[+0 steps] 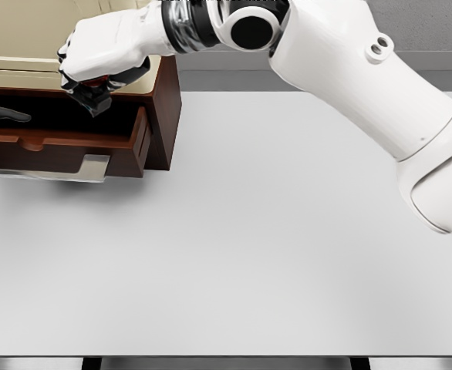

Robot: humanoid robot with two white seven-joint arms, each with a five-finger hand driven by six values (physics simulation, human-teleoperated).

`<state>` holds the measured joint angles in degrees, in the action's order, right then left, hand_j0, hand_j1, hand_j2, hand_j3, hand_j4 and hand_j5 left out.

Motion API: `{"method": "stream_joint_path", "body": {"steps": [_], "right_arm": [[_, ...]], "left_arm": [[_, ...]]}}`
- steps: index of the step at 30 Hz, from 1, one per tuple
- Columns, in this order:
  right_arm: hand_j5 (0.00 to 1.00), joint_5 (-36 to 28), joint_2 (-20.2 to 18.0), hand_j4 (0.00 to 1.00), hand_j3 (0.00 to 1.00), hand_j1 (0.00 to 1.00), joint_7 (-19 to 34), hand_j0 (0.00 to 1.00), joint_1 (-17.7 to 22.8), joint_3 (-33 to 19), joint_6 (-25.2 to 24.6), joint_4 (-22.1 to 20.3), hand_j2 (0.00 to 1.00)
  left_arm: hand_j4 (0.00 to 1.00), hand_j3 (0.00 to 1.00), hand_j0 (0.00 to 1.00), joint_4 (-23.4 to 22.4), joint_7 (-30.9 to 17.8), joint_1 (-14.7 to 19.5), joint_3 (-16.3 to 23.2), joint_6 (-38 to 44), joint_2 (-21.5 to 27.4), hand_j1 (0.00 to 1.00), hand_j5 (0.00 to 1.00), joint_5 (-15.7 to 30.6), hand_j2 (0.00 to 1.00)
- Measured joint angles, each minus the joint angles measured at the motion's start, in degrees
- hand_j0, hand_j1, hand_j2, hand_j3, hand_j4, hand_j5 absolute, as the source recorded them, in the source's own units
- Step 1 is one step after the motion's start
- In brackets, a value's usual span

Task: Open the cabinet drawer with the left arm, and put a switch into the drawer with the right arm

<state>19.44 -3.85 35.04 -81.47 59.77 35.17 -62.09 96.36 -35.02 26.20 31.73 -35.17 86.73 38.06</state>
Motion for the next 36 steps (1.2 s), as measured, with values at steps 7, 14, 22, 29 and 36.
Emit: {"method": "stream_joint_path", "body": {"steps": [7, 14, 22, 29, 36], "right_arm": [[0.79, 2.4, 0.7, 0.79, 0.79, 0.79, 0.0, 0.79, -0.1, 0.0, 0.0, -0.4, 0.79], [0.79, 3.0, 2.0, 0.79, 0.79, 0.79, 0.0, 0.79, -0.8, 0.6, 0.0, -0.4, 0.79], [0.93, 3.5, 3.4, 0.93, 0.93, 0.93, 0.0, 0.93, -1.9, -0.4, 0.0, -0.8, 0.93], [0.99, 3.0, -14.4, 0.99, 0.99, 0.99, 0.0, 0.99, 11.5, -5.8, 0.1, -21.5, 0.99], [1.00, 0.1, -35.6, 1.00, 1.00, 1.00, 0.0, 1.00, 35.7, -18.8, -0.1, -34.1, 1.00]], "left_arm": [[1.00, 1.00, 1.00, -0.1, 0.0, -0.1, 0.1, 0.0, 0.0, 1.00, 1.00, -0.4, 1.00], [1.00, 1.00, 1.00, -0.1, 0.0, -0.2, 0.1, 0.0, -0.3, 1.00, 1.00, -0.8, 1.00], [1.00, 1.00, 1.00, -0.1, 0.0, -0.3, 0.0, 0.0, -0.4, 1.00, 1.00, -1.5, 1.00], [1.00, 1.00, 1.00, 0.3, 0.0, -0.2, -0.1, 0.0, -0.4, 1.00, 1.00, -1.4, 1.00], [1.00, 1.00, 1.00, 1.4, 0.0, 0.2, -0.5, 0.0, -2.5, 1.00, 1.00, -1.1, 1.00]]}}
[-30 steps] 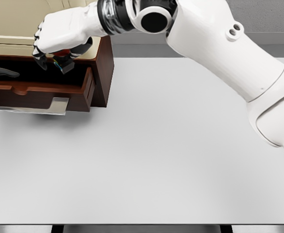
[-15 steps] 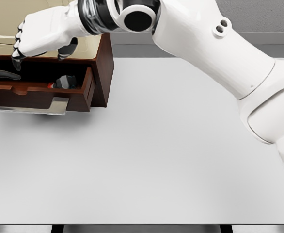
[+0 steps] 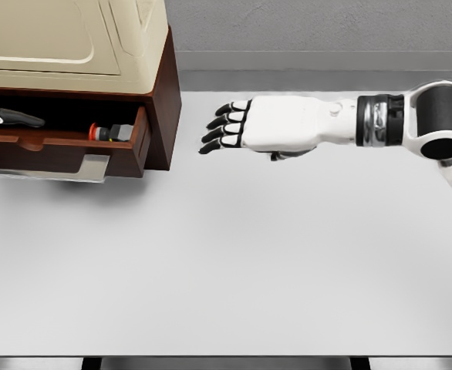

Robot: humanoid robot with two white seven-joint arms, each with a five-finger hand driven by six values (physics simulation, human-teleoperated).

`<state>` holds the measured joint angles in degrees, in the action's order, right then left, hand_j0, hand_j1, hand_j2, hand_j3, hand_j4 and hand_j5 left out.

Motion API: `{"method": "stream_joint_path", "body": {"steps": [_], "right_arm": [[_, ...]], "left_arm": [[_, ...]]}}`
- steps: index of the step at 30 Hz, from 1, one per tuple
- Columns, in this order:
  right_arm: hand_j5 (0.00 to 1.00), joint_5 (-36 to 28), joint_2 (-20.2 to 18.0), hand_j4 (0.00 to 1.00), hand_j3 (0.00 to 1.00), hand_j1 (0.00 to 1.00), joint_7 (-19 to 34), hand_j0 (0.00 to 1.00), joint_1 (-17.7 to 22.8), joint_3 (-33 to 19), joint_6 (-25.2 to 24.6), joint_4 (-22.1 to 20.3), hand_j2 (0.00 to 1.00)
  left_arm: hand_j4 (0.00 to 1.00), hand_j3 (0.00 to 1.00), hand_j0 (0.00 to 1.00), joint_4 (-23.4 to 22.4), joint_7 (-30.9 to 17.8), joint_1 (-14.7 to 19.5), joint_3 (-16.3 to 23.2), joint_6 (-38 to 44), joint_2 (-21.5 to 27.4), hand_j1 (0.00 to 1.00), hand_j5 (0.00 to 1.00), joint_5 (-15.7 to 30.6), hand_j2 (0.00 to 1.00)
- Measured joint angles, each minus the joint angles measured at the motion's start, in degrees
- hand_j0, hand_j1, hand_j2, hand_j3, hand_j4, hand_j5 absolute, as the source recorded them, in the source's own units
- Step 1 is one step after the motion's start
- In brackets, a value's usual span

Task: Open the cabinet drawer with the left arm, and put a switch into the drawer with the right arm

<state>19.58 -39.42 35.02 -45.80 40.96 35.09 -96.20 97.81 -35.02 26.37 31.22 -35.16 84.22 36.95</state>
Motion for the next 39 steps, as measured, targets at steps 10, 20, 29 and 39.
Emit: {"method": "stream_joint_path", "body": {"steps": [10, 20, 29, 39], "right_arm": [[1.00, -0.7, -7.5, 1.00, 1.00, 1.00, 0.0, 1.00, 9.0, -14.7, 0.1, 2.6, 1.00], [1.00, -0.9, -8.0, 1.00, 1.00, 1.00, 0.0, 1.00, 8.4, -15.1, 0.1, 3.3, 1.00], [1.00, -0.9, -8.2, 1.00, 1.00, 1.00, 0.0, 1.00, 8.4, -14.4, 0.1, 3.3, 1.00], [1.00, -0.9, -8.2, 1.00, 1.00, 1.00, 0.0, 1.00, 7.9, -13.3, 0.1, 3.8, 1.00]], "left_arm": [[1.00, 1.00, 1.00, 0.8, 0.0, 0.8, -0.4, 0.0, -4.3, 1.00, 1.00, 0.0, 1.00], [1.00, 1.00, 1.00, 3.1, 0.0, 0.7, -0.4, 0.0, -4.7, 1.00, 1.00, -0.1, 1.00], [1.00, 1.00, 1.00, 0.2, 0.0, 0.7, -0.3, 0.0, -4.7, 1.00, 1.00, 0.1, 1.00], [1.00, 1.00, 1.00, 3.1, 0.0, 1.1, -0.4, 0.0, -8.0, 1.00, 1.00, 0.2, 1.00]]}}
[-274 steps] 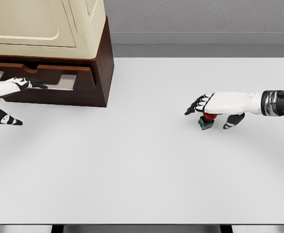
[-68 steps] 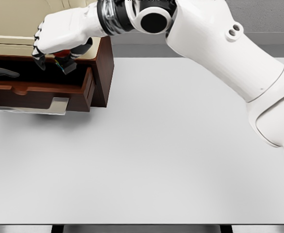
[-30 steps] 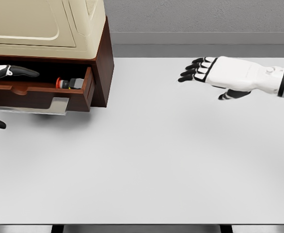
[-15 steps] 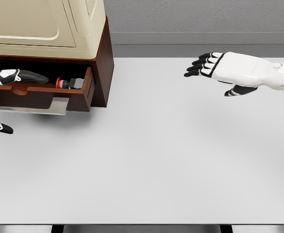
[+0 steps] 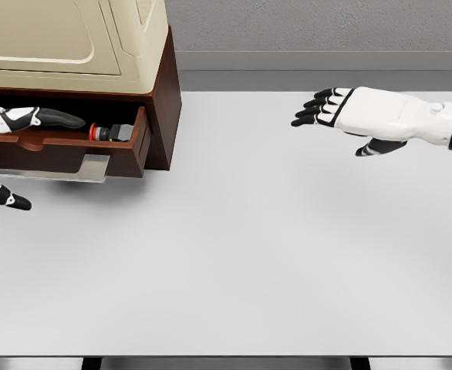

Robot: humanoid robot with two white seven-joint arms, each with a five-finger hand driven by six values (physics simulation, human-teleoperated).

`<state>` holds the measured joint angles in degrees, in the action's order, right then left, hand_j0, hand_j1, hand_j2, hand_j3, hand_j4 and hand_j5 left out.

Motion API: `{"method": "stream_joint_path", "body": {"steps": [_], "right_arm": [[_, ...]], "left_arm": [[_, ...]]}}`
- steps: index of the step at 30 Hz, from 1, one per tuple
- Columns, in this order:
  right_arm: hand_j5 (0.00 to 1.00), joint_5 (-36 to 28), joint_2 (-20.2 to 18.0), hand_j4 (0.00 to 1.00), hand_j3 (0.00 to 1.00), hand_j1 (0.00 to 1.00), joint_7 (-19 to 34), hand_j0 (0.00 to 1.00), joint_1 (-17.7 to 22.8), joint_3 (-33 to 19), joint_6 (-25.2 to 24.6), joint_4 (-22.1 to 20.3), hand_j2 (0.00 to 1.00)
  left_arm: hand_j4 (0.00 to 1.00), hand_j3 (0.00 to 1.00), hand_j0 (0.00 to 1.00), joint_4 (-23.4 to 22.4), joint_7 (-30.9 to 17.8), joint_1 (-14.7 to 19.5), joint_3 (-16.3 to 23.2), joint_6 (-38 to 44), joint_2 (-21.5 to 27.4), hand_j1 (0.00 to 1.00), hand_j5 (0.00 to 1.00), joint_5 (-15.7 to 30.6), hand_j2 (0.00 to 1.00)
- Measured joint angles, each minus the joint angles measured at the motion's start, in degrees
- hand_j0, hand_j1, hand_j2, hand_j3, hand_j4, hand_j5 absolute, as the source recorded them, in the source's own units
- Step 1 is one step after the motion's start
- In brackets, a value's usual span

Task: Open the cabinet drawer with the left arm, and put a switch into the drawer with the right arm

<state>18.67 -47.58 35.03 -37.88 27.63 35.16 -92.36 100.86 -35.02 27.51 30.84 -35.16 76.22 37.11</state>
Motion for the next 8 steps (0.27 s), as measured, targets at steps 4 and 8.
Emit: {"method": "stream_joint_path", "body": {"steps": [4, 8], "right_arm": [[1.00, 0.0, 0.0, 1.00, 1.00, 1.00, 0.0, 1.00, -0.2, 0.4, 0.0, 0.1, 1.00], [1.00, 0.0, 0.0, 1.00, 1.00, 1.00, 0.0, 1.00, -0.8, 0.6, 0.0, 0.2, 1.00]], "left_arm": [[1.00, 1.00, 1.00, 0.1, 0.0, 0.0, 0.0, 0.0, -1.6, 1.00, 1.00, -0.1, 1.00], [1.00, 1.00, 1.00, 0.1, 0.0, 0.0, 0.1, 0.0, -2.3, 1.00, 1.00, -0.3, 1.00]]}}
